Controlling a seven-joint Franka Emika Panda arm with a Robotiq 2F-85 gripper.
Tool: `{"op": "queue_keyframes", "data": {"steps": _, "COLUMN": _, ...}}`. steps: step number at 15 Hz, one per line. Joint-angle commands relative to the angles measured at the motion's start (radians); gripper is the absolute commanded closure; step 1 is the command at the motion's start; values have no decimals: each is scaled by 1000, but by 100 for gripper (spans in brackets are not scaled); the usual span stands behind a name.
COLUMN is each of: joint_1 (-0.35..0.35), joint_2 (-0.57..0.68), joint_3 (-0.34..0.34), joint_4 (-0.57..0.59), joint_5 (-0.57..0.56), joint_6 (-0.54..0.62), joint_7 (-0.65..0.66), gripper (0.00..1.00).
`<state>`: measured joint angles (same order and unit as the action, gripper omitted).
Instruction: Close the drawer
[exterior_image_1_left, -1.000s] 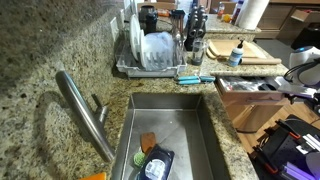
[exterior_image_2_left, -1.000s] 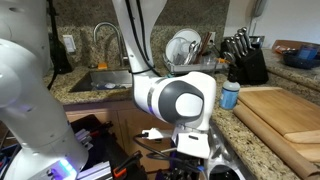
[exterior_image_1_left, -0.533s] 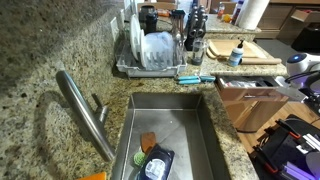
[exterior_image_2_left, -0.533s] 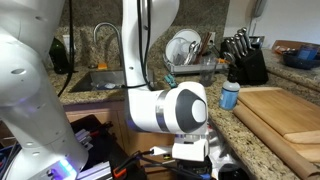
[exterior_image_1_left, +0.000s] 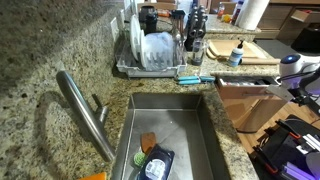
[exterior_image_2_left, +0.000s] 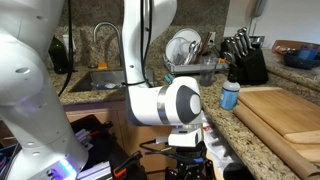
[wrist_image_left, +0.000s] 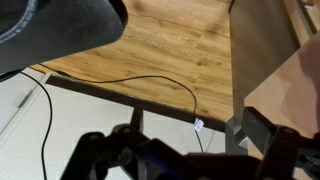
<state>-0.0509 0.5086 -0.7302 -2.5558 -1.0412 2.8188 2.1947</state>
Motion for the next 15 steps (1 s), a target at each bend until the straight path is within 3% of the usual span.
{"op": "queue_keyframes", "data": {"steps": 1, "joint_1": -26, "joint_2": -89, "joint_3": -27, "joint_4": -51, "joint_5": -105, "joint_6": 79, "joint_7": -136, "gripper": 0}}
{"op": "queue_keyframes", "data": {"steps": 4, "joint_1": -55, "joint_2": -82, "joint_3": -79, "joint_4": -48, "joint_5": -242, "joint_6": 162, "joint_7": -229, "gripper": 0}}
{"op": "queue_keyframes", "data": {"steps": 6, "joint_1": -111, "joint_2": -41, "joint_3": -90, "joint_4": -40, "joint_5": -277, "joint_6": 182, "joint_7": -348, "gripper": 0}}
{"op": "queue_keyframes", "data": {"steps": 7, "joint_1": -50, "joint_2": -59, "joint_3": -82, "joint_4": -34, "joint_5": -243, "joint_6": 134, "joint_7": -240, "gripper": 0}}
{"op": "queue_keyframes", "data": {"steps": 9, "joint_1": -71, "joint_2": -57, "joint_3": -87, "joint_4": -34, "joint_5": -245, "joint_6": 136, "joint_7": -257, "gripper": 0}}
{"op": "queue_keyframes", "data": {"steps": 12, "joint_1": -46, "joint_2": -51, "joint_3": -88, "joint_4": -32, "joint_5": -236, "joint_6": 118, "joint_7": -231, "gripper": 0}}
{"op": "queue_keyframes", "data": {"steps": 15, "joint_1": -96, "joint_2": 105, "joint_3": -16, "joint_4": 86, "joint_5": -193, "joint_6": 197, "joint_7": -203, "gripper": 0}}
